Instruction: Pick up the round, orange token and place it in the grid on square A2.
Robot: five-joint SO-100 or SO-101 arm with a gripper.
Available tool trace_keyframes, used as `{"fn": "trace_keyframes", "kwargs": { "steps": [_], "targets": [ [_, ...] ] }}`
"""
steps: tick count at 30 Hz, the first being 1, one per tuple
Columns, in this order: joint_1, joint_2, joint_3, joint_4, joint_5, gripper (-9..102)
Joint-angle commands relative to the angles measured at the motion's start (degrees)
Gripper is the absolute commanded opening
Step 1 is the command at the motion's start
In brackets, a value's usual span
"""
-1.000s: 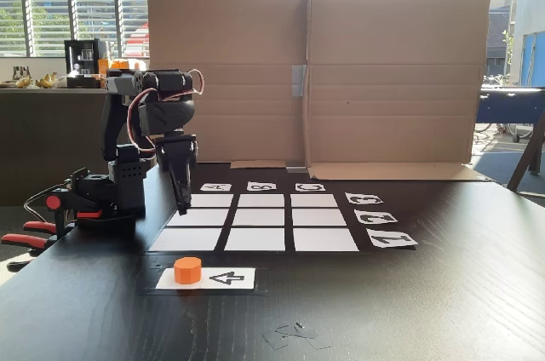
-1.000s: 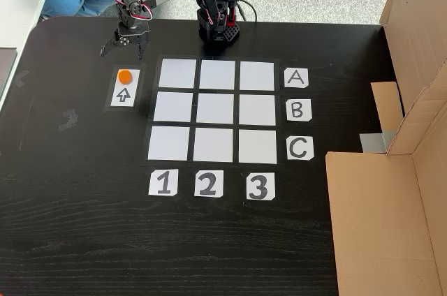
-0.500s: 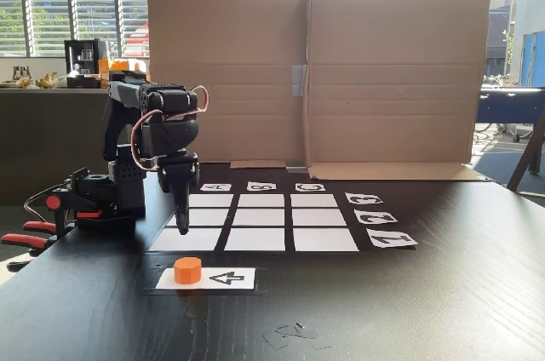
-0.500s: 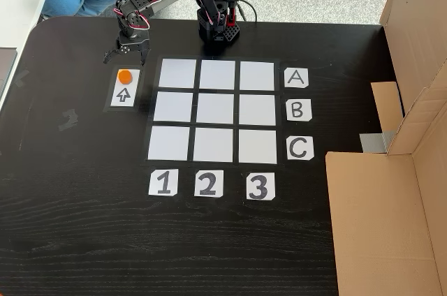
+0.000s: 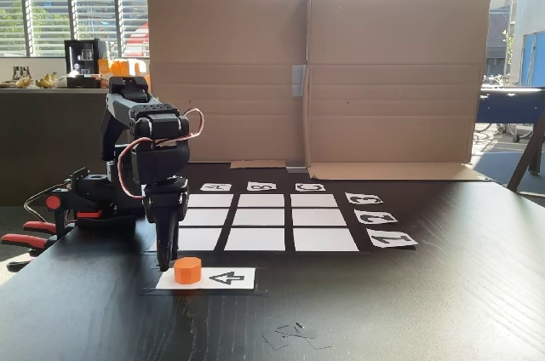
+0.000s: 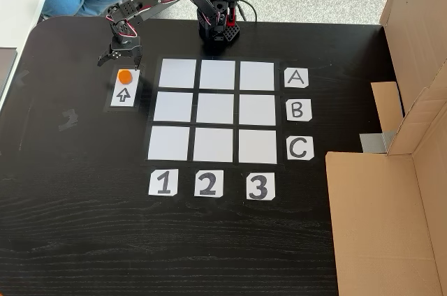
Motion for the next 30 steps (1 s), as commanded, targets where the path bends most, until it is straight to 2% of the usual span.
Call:
{"fn": "trace_keyframes", "kwargs": {
  "steps": [1,18,26,30],
  "targets": [
    [0.62,-0.44,-4.04,-0.35,0.0,51],
    [-3.16,-2.99,-4.83,-0.35,-1.14,51],
    [-3.69,-4.13,-5.36,-0.53,-1.14,43],
    [-3.87,-5.27,-5.98,-0.53,-1.23,43]
  ]
}}
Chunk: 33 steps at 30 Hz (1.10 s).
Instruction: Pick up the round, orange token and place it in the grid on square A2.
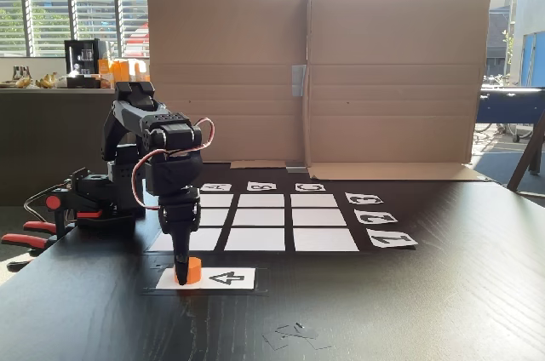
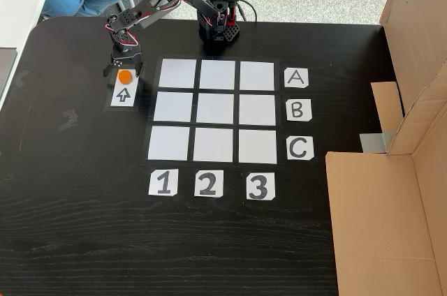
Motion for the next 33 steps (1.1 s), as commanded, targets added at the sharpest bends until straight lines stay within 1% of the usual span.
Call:
{"fn": "trace_keyframes", "kwargs": {
  "steps": [1,4,6,7,9,10,16,21,33],
  "targets": [
    [-0.53,-0.35,-2.81,-0.35,-0.79,42],
    [-0.62,-1.14,-3.43,-0.44,-1.14,38],
    [-0.7,-1.49,-3.78,-0.53,-2.2,20],
    [-0.79,-1.67,-4.04,-0.62,-3.16,14],
    [-0.97,-1.85,-4.22,-0.97,-4.92,3],
    [-0.97,-1.85,-4.22,-1.05,-5.62,-1],
    [0.09,-1.58,-3.78,-1.58,-6.42,-1],
    [2.29,2.2,-3.34,-2.29,-6.94,-1],
    [5.8,20.57,3.34,-2.72,-10.63,-1]
  ]
}}
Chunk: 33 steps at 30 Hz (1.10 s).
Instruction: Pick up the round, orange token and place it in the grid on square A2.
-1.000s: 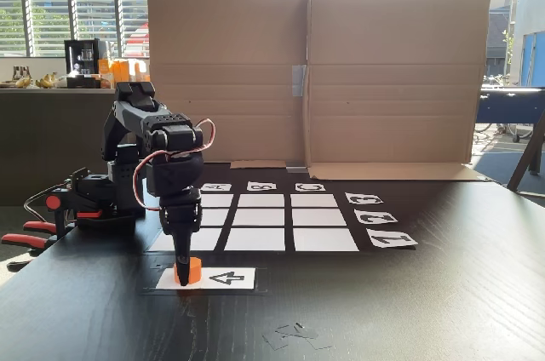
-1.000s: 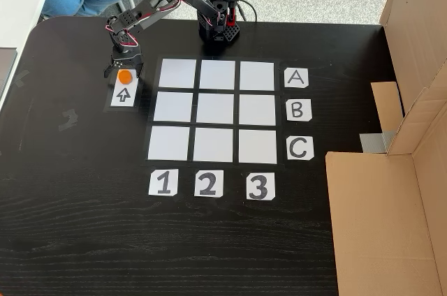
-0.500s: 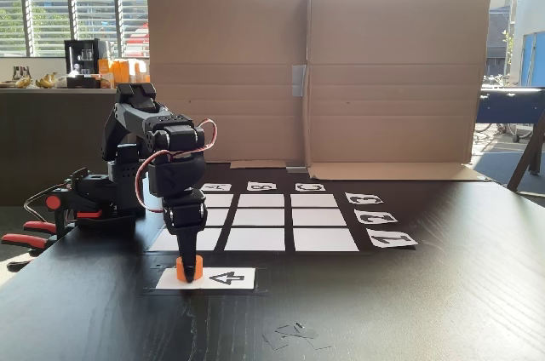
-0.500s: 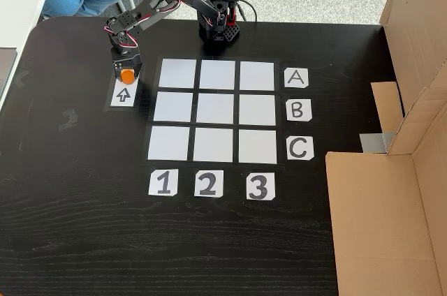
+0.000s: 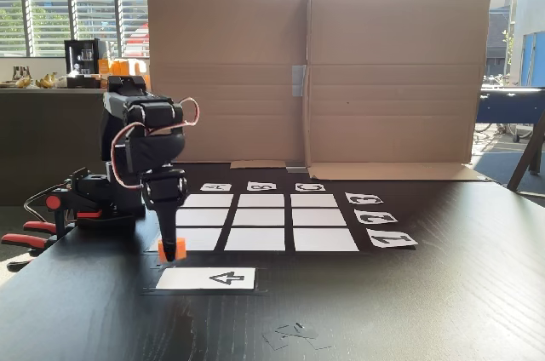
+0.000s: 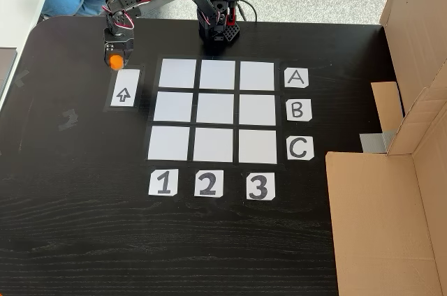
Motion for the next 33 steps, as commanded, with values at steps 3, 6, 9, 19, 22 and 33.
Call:
{"fn": "trace_keyframes", "kwargs": {
  "steps": [3,6,9,19,22,33],
  "targets": [
    [0.35,14.15,4.31,-0.09,-3.16,-1],
    [-0.35,19.25,6.68,0.35,-6.06,-1],
    [-0.97,24.35,8.35,1.23,-9.4,-1],
    [-4.04,38.14,12.39,4.22,-24.26,-1],
    [-5.45,41.31,12.83,5.45,-28.12,-1],
    [-12.83,52.21,15.56,8.26,-37.44,-1]
  ]
}}
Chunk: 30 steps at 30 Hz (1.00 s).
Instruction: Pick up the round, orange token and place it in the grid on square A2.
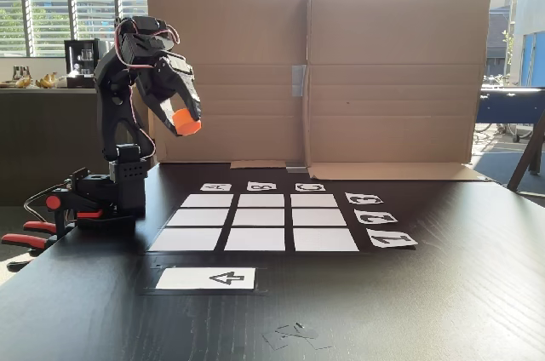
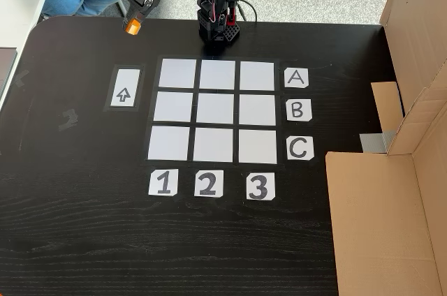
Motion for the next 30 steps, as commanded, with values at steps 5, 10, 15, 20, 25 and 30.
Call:
{"fn": "trace_keyframes", "kwargs": {
  "steps": [5,10,15,20,25,30],
  "targets": [
    [-6.15,8.53,5.62,0.88,-6.68,-1],
    [-11.51,12.57,11.16,0.88,-9.84,-1],
    [-16.88,16.26,15.82,1.14,-14.24,-1],
    [-21.71,19.16,20.21,1.23,-17.49,-1],
    [-25.31,21.53,26.1,1.41,-22.06,-1],
    [-29.36,23.2,33.05,1.49,-25.31,-1]
  ]
}}
